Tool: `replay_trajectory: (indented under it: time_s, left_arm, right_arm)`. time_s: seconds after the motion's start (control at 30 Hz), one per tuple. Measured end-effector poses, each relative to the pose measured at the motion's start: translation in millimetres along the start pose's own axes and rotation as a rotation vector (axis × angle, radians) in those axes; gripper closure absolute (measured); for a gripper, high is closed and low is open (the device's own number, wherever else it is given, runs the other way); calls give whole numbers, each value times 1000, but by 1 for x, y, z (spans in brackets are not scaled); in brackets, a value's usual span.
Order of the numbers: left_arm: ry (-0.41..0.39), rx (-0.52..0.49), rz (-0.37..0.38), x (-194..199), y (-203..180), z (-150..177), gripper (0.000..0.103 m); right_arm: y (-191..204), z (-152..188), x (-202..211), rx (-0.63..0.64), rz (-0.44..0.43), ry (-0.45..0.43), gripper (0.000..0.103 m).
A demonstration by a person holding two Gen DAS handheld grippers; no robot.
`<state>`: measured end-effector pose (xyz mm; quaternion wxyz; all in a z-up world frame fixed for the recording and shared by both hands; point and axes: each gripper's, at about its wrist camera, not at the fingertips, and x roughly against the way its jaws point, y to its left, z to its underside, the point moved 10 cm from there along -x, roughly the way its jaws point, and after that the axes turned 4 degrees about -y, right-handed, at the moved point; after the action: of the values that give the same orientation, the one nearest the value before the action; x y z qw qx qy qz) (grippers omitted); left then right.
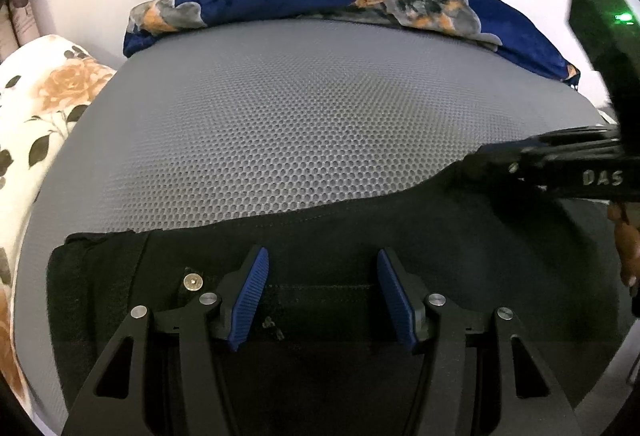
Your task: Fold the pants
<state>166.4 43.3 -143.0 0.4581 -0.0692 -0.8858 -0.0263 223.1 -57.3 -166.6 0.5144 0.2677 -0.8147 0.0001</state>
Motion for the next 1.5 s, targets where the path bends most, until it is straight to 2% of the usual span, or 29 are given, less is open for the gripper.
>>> replay_trajectory:
  time_s: [0.13, 0.2, 0.3, 0.43, 0.57, 0.67, 0.7, 0.8, 0.9, 1.0, 1.13, 1.23, 1.4, 1.5]
  left_arm:
    - [-30, -40, -7, 15, -12, -2, 45]
    - [-28, -61, -4, 17, -20, 0, 45]
    - [-16, -78, 24, 17, -37, 8, 45]
    - [3, -108, 41, 13, -55, 20, 45]
    - [1, -159, -1, 3, -58, 28, 44]
    - [10, -175, -12, -1, -58, 30, 42]
    - [12, -175, -14, -1, -57, 29, 42]
    - [14, -152, -9, -4, -55, 28, 38]
    - [11, -145, -19, -7, -57, 27, 34]
    - [8, -130, -23, -6, -58, 26, 33]
    - [9, -114, 11, 1, -65, 27, 33]
    - [-21, -145, 24, 10, -79, 26, 33]
    - [-41, -203, 24, 13, -104, 26, 33]
    - [-30, -219, 38, 12, -119, 27, 33]
  right_arm:
    - [-5, -1, 41, -16, 67, -114, 77]
    - [-10, 7, 60, -20, 98, -141, 77]
    - [-26, 31, 79, -57, 133, -144, 77]
    - [-48, 68, 85, -118, 172, -112, 77]
    - [-85, 98, 86, -211, 235, -105, 77]
    - [-118, 111, 88, -266, 318, -113, 80]
    - [-128, 113, 93, -286, 323, -133, 83]
    - [-153, 117, 108, -342, 371, -157, 83]
    - [-170, 122, 118, -395, 360, -173, 83]
    - [-179, 125, 131, -410, 377, -189, 77]
    - [-184, 134, 158, -477, 286, -247, 67]
    - [-195, 151, 180, -532, 235, -264, 67]
    - [-230, 187, 212, -567, 267, -251, 66]
    - [-253, 209, 227, -628, 244, -244, 65]
